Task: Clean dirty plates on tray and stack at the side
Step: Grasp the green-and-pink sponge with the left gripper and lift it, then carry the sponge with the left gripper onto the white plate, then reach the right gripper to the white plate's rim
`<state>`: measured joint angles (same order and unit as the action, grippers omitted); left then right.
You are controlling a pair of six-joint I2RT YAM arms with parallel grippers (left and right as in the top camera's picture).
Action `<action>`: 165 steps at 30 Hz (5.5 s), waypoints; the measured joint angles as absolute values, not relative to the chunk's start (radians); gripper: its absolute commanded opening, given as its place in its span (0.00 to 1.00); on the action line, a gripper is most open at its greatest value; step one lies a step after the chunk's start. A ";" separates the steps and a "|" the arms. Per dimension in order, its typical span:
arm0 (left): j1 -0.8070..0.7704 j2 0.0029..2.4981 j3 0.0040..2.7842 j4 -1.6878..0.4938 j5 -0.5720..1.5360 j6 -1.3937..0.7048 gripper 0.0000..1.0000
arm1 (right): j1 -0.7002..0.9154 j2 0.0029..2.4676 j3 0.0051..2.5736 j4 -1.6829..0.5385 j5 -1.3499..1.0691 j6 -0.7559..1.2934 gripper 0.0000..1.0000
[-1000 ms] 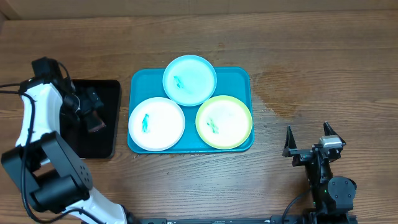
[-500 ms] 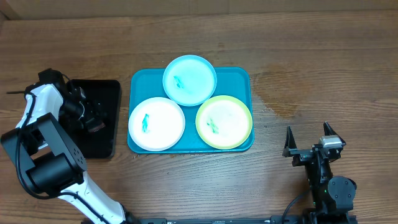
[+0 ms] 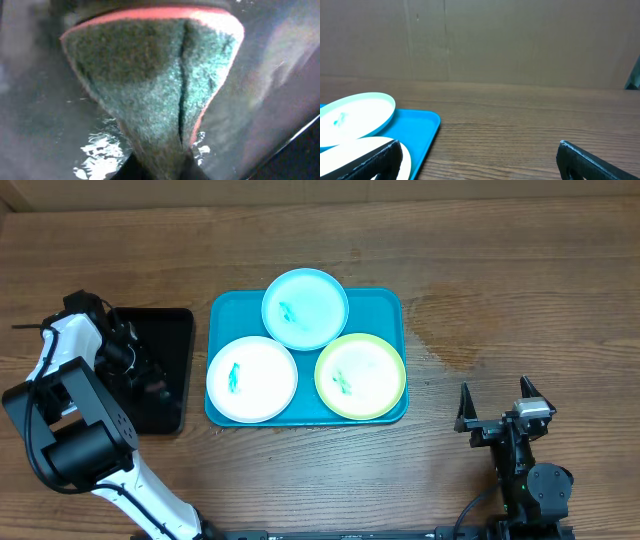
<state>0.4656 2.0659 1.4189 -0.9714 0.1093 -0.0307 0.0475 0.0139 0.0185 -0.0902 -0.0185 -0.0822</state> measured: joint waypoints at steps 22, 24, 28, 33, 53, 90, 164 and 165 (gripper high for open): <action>0.459 2.074 1.432 -0.706 0.056 -0.026 0.95 | 0.047 0.014 0.019 -0.090 -0.019 -0.082 1.00; 0.459 2.075 1.432 -0.690 0.051 -0.027 0.76 | 0.047 0.014 0.019 -0.090 -0.019 -0.082 1.00; 0.459 2.080 1.432 -0.675 0.044 -0.027 0.32 | 0.047 0.014 0.019 -0.091 -0.018 -0.083 1.00; 0.459 2.081 1.431 -0.673 0.044 -0.025 0.04 | 0.047 0.014 0.019 -0.090 -0.019 -0.082 1.00; 0.465 2.081 1.447 -0.802 0.023 -0.030 0.28 | 0.047 0.014 0.019 -0.090 -0.019 -0.083 1.00; 0.417 2.130 1.774 -1.327 0.104 -0.159 0.04 | 0.047 0.014 0.019 -0.090 -0.019 -0.083 1.00; -0.015 1.737 1.660 -1.268 0.067 -0.281 1.00 | 0.047 0.014 0.019 -0.050 -0.046 -0.074 1.00; -0.015 1.737 1.657 -1.268 0.066 -0.281 1.00 | 0.047 0.014 0.019 -0.041 -0.068 -0.059 1.00</action>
<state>-0.0151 1.7374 1.6569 -1.2678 0.0658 -0.2813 0.0471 0.0139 0.0185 -0.0414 -0.0681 -0.0586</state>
